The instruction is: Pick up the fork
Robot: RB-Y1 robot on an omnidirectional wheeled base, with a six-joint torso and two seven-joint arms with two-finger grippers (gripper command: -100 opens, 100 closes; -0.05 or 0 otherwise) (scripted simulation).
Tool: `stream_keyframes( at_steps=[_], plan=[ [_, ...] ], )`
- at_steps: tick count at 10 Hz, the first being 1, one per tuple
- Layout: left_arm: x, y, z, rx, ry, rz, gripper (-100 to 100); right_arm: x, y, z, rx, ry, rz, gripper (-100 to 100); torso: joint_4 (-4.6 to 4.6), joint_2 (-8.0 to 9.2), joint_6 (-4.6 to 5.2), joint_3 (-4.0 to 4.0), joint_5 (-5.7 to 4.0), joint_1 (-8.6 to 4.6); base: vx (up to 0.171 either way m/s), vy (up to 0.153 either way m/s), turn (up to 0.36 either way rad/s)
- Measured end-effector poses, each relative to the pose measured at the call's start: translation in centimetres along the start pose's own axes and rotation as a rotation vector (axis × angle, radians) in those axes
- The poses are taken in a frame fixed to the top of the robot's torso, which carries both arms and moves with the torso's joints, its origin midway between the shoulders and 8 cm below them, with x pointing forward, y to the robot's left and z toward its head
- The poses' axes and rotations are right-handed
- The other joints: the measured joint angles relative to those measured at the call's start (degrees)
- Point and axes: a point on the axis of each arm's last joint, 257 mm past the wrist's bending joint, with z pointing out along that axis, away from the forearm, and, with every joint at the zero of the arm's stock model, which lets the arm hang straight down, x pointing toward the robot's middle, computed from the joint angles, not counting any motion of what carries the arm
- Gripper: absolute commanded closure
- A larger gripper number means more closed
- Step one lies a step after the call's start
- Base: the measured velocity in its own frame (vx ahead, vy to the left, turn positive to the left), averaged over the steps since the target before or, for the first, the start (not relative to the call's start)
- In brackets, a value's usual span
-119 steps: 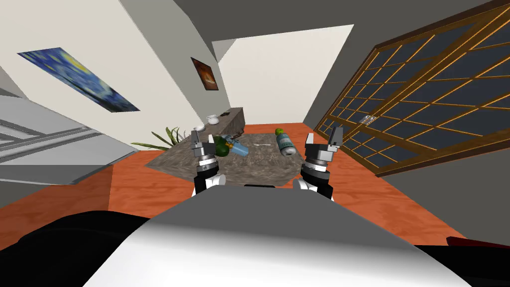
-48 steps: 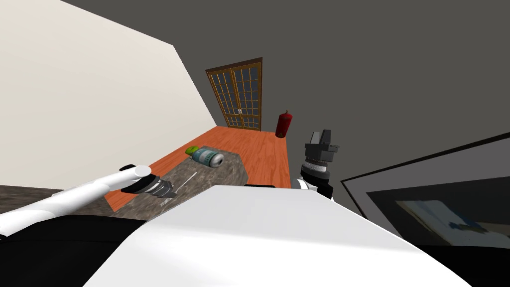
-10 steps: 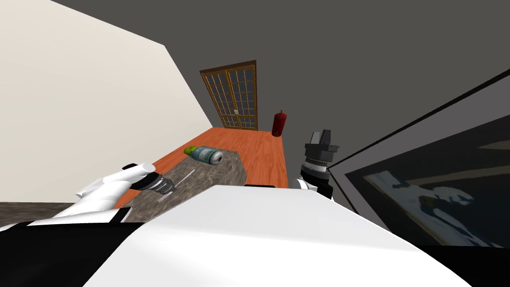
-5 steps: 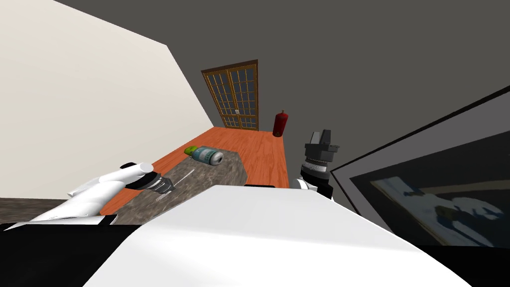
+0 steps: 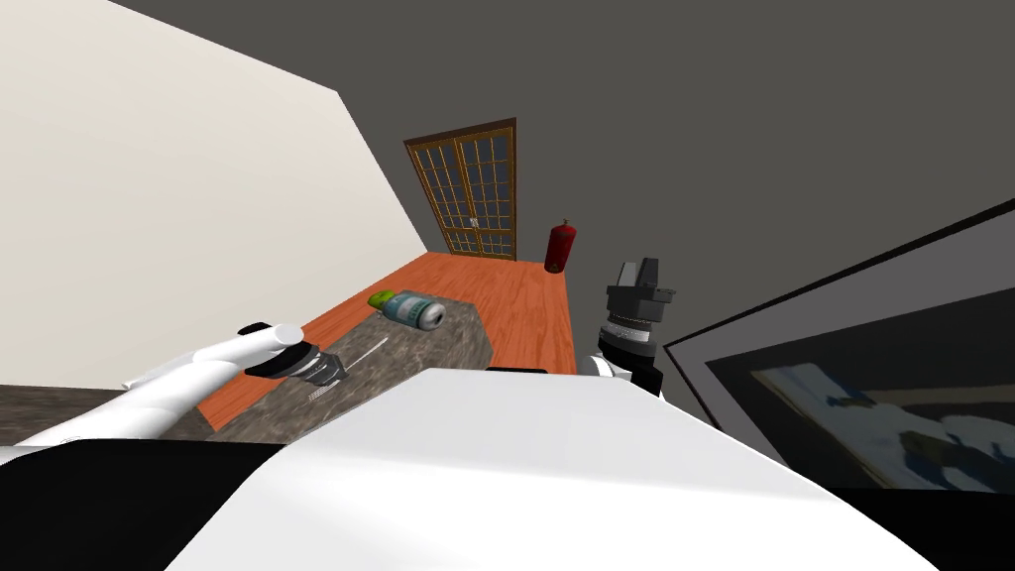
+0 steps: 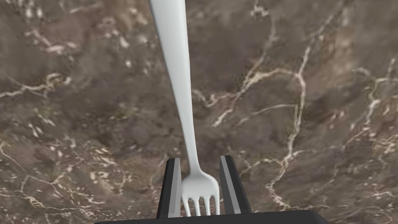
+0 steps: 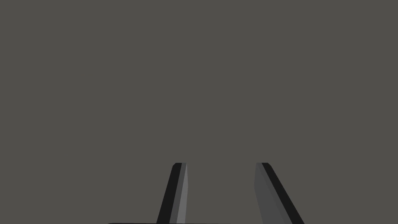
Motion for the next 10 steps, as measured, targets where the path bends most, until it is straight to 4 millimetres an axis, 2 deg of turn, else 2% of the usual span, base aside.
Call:
stream_keyframes(
  at_steps=[10],
  plan=[
    [-0.7,2.7,0.1,-0.055,-0.003,0.002,100,0.0,0.0,0.0,0.000,0.000,0.000,0,-0.03,-0.01,-0.09,-0.03,0.04,0.03,0.024,0.001,0.025]
  ],
)
